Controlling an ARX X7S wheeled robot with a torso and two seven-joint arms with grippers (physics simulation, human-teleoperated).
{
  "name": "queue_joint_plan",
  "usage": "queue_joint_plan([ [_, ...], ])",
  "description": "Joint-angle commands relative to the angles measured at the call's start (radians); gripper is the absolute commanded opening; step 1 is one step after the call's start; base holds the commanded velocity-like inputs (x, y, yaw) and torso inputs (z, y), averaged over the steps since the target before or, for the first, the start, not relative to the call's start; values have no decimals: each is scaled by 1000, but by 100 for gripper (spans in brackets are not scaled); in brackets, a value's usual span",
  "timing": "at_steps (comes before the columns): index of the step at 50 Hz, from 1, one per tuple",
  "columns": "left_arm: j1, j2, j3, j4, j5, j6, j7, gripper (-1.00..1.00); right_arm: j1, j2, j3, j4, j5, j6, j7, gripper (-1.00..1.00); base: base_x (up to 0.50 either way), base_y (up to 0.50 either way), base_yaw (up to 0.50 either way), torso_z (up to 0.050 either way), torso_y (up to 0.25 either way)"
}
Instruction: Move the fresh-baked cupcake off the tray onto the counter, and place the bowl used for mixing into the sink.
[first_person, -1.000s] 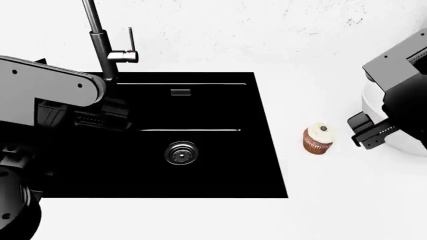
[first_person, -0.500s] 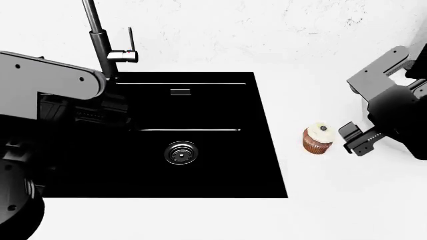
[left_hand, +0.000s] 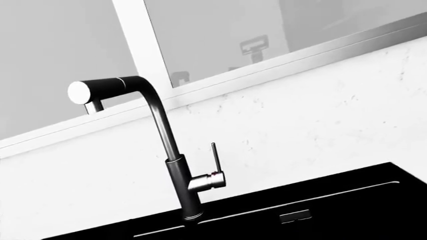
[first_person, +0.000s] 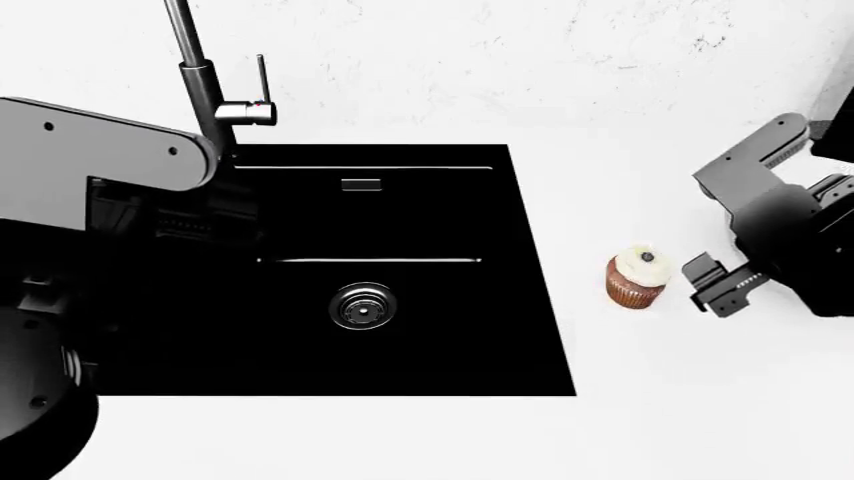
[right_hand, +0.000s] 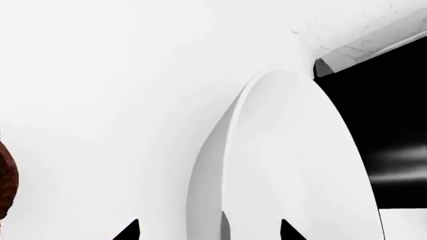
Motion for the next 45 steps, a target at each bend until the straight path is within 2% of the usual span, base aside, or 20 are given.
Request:
queue_joint_plan([
  [1, -3, 8, 6, -17, 12, -3, 6, 100, -25, -10, -9, 58, -22, -33, -6, 100, 0, 0, 0, 0, 0],
  [25, -47, 46, 33, -52, 7, -44, -9, 100, -95, -30, -10, 166, -59, -151, -37, 100, 0, 0, 0, 0, 0],
  [26, -48, 46, 33, -52, 6, -45, -10, 100, -96, -26, -9, 159, -60, -156, -34, -100, 0, 0, 0, 0, 0],
  [45, -61, 62, 43, -52, 1, -54, -17, 100, -128, 47, 19, 73, -18, -163, 2, -100, 0, 0, 0, 0, 0],
])
